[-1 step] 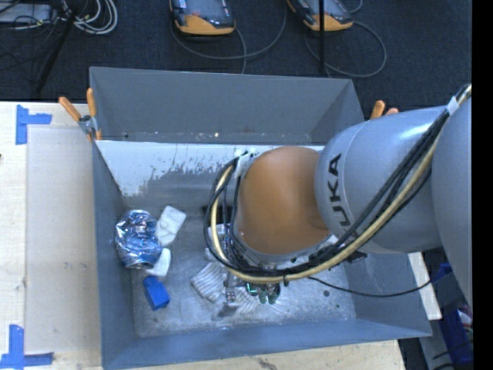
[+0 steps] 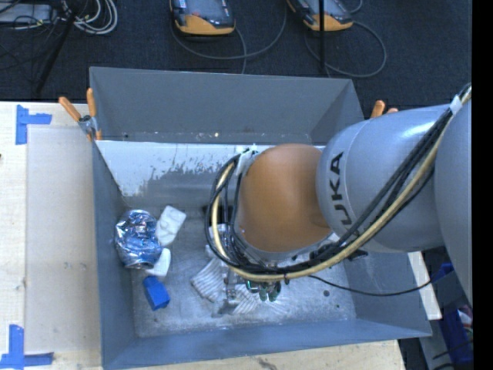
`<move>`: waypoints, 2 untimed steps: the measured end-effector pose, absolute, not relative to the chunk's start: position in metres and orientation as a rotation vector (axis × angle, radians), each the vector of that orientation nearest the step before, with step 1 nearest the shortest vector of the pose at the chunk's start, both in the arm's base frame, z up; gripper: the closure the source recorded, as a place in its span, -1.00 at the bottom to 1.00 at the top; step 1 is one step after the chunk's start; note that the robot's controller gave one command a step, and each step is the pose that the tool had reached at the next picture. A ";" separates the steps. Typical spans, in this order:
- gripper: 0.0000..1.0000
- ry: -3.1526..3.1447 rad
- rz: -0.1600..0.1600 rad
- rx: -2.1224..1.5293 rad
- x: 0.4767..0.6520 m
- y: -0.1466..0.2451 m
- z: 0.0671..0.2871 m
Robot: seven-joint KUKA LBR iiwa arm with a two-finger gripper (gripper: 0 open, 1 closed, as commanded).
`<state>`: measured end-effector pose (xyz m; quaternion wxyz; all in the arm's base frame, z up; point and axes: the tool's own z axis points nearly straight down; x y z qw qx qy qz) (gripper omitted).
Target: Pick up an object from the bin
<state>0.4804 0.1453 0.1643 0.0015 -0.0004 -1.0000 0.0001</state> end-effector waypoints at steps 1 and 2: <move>1.00 -3.124 -0.010 0.227 0.550 0.098 0.078; 1.00 -3.124 -0.010 0.226 0.550 0.098 0.078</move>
Offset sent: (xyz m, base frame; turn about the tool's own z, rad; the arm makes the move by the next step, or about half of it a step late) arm 0.0000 0.0000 0.0000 0.0000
